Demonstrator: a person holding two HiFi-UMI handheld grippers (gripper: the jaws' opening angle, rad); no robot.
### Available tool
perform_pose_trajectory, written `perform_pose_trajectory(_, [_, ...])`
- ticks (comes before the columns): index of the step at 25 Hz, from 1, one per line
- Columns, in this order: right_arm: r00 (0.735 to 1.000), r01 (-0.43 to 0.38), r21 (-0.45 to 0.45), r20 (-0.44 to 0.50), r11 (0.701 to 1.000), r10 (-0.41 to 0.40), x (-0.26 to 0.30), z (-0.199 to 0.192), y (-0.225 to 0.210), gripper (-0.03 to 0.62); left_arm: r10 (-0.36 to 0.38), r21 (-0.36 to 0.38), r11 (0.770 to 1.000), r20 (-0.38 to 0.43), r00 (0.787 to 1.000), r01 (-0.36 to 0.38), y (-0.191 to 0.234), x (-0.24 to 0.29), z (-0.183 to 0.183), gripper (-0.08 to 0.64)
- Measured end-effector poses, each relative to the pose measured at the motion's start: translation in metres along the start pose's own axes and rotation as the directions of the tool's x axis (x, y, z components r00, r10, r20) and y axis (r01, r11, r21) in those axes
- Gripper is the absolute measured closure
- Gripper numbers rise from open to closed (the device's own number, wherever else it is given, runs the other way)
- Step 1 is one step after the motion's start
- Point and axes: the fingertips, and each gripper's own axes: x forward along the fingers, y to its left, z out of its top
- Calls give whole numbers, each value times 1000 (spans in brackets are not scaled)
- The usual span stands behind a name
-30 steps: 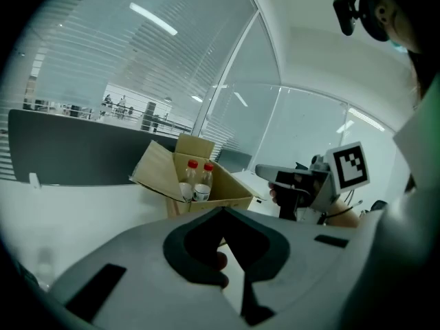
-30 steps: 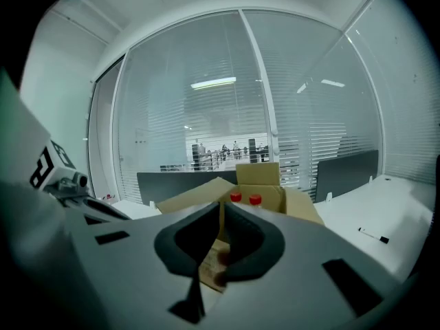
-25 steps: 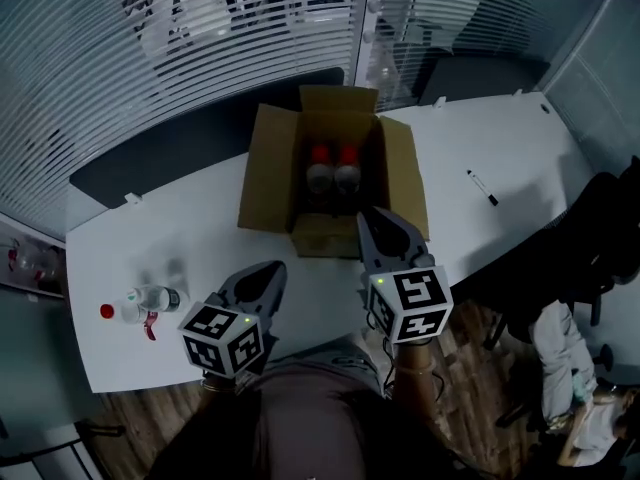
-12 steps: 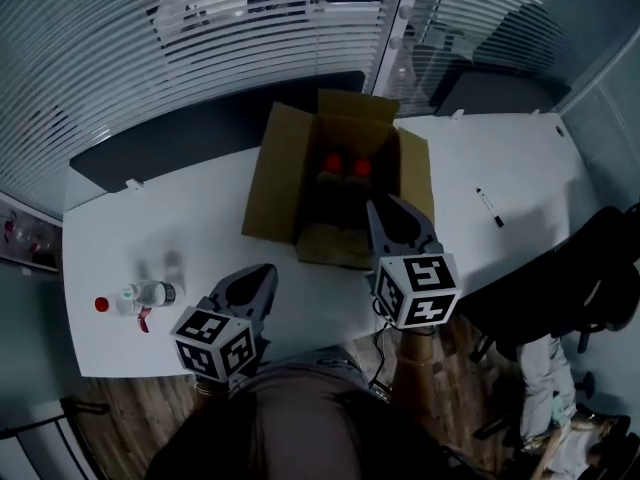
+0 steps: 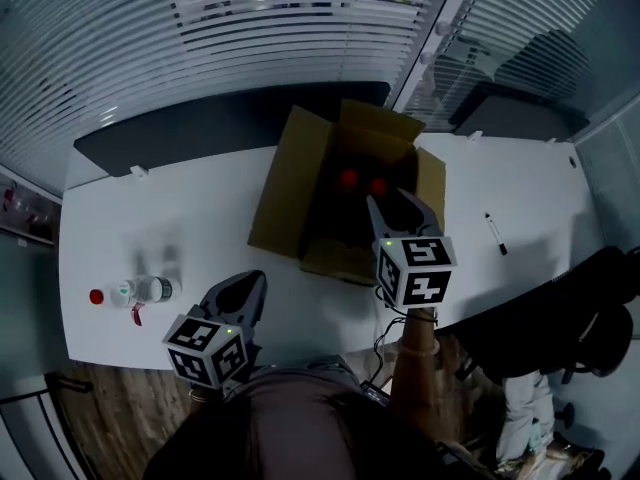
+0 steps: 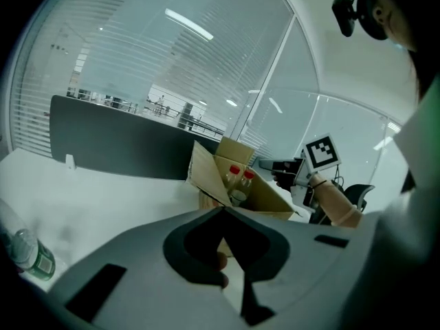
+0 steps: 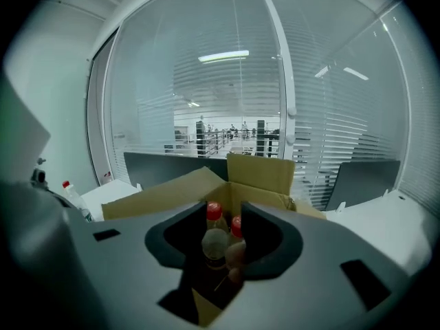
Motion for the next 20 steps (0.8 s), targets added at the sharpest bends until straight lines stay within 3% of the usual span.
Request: perform_pose_trajectory(20, [975, 76, 6, -208, 997, -74, 62, -35, -23, 416, 35, -50, 998, -45, 998, -37, 27, 21, -2, 554])
